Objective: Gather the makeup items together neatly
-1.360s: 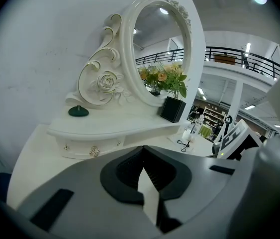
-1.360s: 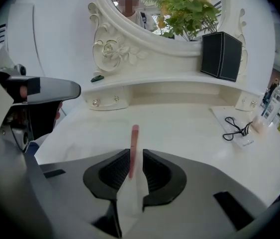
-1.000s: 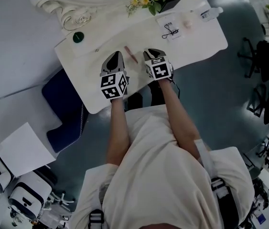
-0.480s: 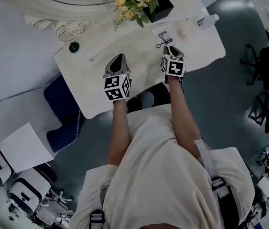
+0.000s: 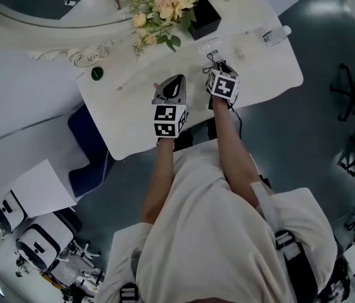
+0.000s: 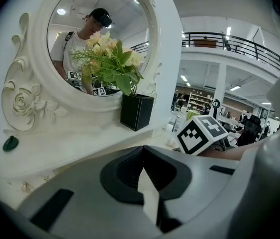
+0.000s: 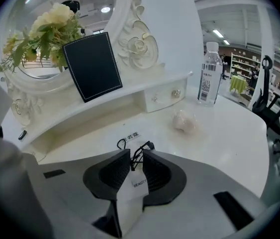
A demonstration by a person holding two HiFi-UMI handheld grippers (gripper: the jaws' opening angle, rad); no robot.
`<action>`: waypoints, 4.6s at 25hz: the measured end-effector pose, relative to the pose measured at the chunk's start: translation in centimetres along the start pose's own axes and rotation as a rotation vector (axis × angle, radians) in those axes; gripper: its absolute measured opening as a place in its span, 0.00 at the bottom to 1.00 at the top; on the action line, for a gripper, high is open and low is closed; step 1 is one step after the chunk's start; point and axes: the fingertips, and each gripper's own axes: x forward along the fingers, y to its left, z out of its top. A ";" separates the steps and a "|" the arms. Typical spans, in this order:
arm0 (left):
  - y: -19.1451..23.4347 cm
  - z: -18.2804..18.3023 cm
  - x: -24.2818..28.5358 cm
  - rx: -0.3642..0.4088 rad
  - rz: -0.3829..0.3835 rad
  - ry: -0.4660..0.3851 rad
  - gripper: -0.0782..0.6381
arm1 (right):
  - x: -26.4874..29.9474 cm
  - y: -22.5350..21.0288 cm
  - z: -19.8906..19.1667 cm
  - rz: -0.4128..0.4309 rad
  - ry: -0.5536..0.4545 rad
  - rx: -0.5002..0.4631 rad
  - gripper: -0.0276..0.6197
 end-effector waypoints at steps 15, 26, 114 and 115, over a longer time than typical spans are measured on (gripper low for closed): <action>0.5 -1.2 -0.4 -0.022 0.070 0.024 0.13 | 0.3 0.5 1.2 0.048 -0.035 0.001 0.12; 4.4 -2.8 -3.2 -0.126 0.201 0.008 0.13 | -0.8 6.1 1.6 0.266 -0.026 -0.167 0.12; -1.7 -7.7 3.4 -0.251 0.333 0.011 0.13 | -2.0 3.3 -3.9 0.502 0.132 -1.153 0.12; -1.6 -7.7 3.3 -0.252 0.334 0.011 0.13 | -2.0 3.6 -3.9 0.509 0.132 -1.151 0.11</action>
